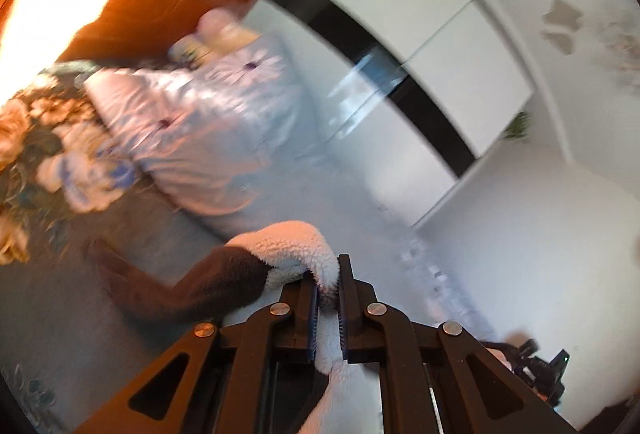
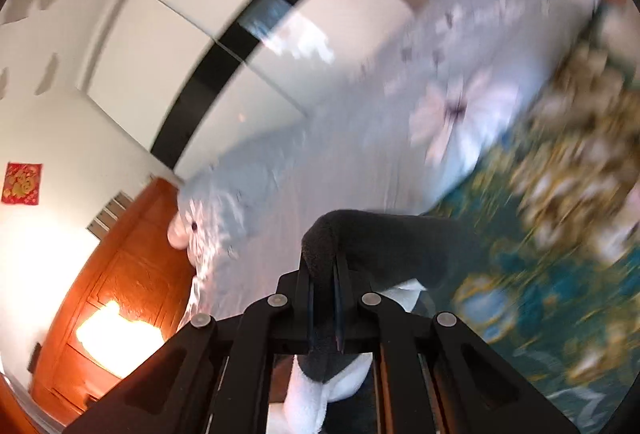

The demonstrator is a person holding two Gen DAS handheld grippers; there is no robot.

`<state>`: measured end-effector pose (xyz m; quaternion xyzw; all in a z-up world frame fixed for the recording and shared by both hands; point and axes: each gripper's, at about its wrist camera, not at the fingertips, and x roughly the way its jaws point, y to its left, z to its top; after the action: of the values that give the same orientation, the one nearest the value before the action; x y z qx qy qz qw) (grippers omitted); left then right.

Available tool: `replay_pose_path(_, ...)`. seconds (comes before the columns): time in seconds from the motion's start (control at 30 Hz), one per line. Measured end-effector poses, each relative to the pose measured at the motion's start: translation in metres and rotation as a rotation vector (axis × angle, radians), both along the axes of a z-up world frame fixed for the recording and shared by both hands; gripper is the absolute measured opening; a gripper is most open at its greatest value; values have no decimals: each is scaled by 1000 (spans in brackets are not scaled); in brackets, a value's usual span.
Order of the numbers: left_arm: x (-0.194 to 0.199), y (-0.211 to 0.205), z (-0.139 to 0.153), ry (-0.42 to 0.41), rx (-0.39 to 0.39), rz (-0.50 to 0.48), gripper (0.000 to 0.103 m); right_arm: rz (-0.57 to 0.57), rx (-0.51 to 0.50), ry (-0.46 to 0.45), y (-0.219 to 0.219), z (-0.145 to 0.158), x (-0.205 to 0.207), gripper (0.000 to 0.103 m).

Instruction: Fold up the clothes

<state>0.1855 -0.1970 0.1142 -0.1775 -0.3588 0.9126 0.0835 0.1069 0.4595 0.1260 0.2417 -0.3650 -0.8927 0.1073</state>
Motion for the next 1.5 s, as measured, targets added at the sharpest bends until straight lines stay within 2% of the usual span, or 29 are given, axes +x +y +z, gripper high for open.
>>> replay_pose_path(0.07, 2, -1, -9, -32, -18, 7, 9, -28, 26, 38, 18, 6, 32, 8)
replay_pose_path(0.1, 1, -3, -24, -77, -25, 15, 9, -49, 44, 33, 25, 4, 44, 8)
replay_pose_path(0.17, -8, -10, -61, -186, 0, 23, 9, -74, 71, -35, 38, -15, 61, 8)
replay_pose_path(0.27, -26, -22, -107, -335, 41, 40, 9, -86, 87, -182, 44, -58, 72, 8)
replay_pose_path(0.37, -38, -32, -127, -389, 71, 52, 9, -77, 86, -242, 44, -86, 66, 7)
replay_pose_path(0.5, -44, -28, -121, -379, 69, 8, 11, -102, 60, -254, 45, -92, 56, 7)
replay_pose_path(0.6, -37, -18, -113, -356, 41, -48, 13, -65, 99, -257, 32, -89, 56, 10)
replay_pose_path(0.67, -26, -12, -111, -351, 31, -86, 20, -51, 151, -265, 25, -86, 63, 11)
replay_pose_path(0.73, -13, -7, -112, -358, 38, -112, 36, -33, 160, -266, 22, -85, 77, 17)
replay_pose_path(0.77, -2, -4, -114, -354, 46, -129, 45, -23, 160, -266, 20, -86, 84, 24)
replay_pose_path(0.8, 9, -2, -115, -351, 51, -144, 48, -13, 160, -266, 19, -86, 91, 41)
replay_pose_path(0.87, 29, 7, -118, -347, 29, -172, 60, 6, 162, -257, 15, -86, 113, 50)
replay_pose_path(0.93, 47, 20, -125, -363, 5, -220, 61, 32, 159, -252, 5, -88, 133, 50)
replay_pose_path(1.03, 67, 38, -138, -397, -16, -292, 63, 169, 87, -277, -28, -109, 163, 50)
replay_pose_path(1.1, 71, 48, -153, -436, 0, -319, 63, 253, 52, -322, -49, -128, 172, 50)
replay_pose_path(1.17, 74, 54, -163, -452, 58, -338, 63, 314, 60, -362, -73, -145, 179, 50)
replay_pose_path(1.2, 75, 58, -168, -454, 91, -351, 63, 326, 60, -377, -81, -152, 181, 50)
replay_pose_path(1.27, 77, 65, -170, -463, 101, -356, 62, 325, 33, -405, -91, -163, 182, 50)
replay_pose_path(1.33, 82, 75, -168, -466, 63, -368, 62, 321, -25, -428, -96, -175, 186, 50)
replay_pose_path(1.37, 84, 77, -167, -469, 68, -381, 63, 314, -38, -435, -99, -178, 190, 50)
replay_pose_path(1.47, 91, 83, -171, -493, 99, -451, 63, 325, -99, -412, -104, -180, 204, 50)
replay_pose_path(1.5, 92, 83, -174, -518, 88, -452, 62, 331, -104, -414, -105, -181, 207, 50)
